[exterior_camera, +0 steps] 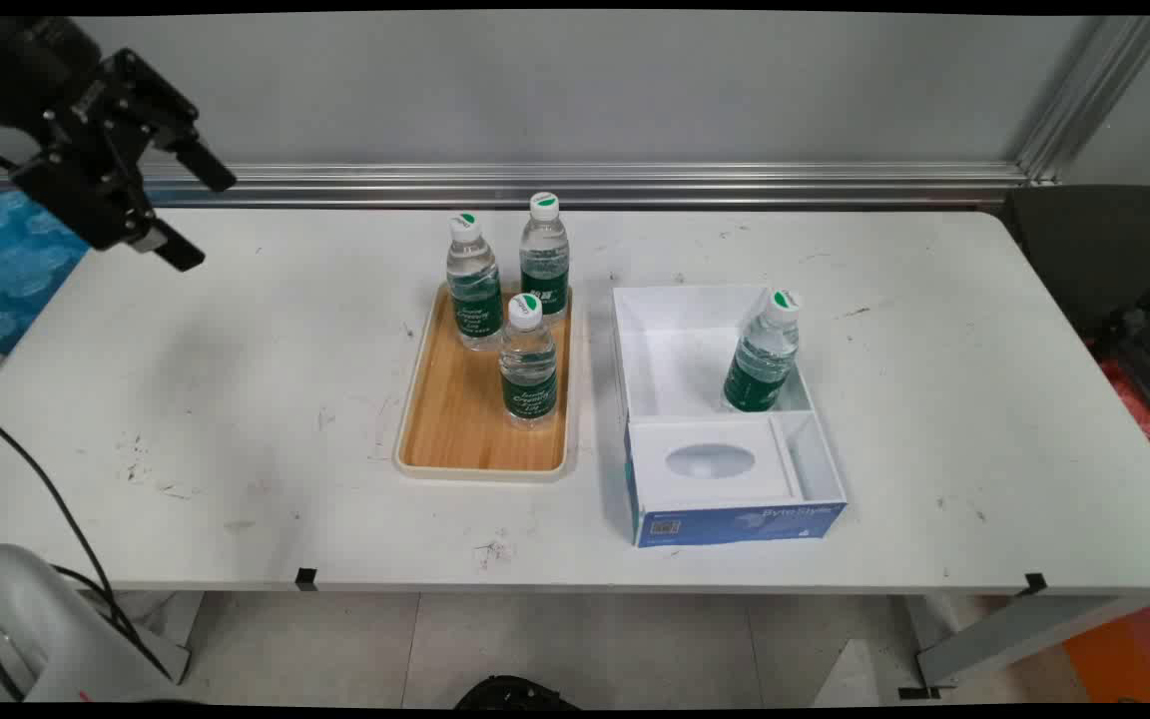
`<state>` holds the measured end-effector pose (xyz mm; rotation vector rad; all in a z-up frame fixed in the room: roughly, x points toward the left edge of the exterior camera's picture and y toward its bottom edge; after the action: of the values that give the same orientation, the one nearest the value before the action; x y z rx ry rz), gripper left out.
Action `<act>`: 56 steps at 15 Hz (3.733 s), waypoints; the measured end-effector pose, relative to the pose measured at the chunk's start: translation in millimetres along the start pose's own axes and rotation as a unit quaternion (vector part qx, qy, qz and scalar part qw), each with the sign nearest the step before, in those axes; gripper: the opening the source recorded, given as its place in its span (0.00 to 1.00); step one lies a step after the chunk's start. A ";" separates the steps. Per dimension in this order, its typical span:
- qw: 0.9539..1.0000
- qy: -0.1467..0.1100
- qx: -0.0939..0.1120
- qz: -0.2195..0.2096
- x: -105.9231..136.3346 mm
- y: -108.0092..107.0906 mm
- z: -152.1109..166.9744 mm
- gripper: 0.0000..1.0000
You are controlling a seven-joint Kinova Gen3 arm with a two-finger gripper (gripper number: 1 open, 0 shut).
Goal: Pick up the green bottle from the white box, then place the picked object on the tray
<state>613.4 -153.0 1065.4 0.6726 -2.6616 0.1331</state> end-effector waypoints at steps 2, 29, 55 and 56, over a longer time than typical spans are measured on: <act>1.000 0.014 -0.001 0.006 17.3 -2.4 1.6 1.00; 0.990 0.140 -0.029 0.018 266.7 -32.3 280.4 1.00; 0.989 0.146 -0.026 0.027 300.4 -33.4 377.2 0.00; 0.988 0.151 -0.023 0.025 301.0 -32.6 368.4 0.00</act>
<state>257.2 -381.0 845.3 0.5240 -2.3825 0.1730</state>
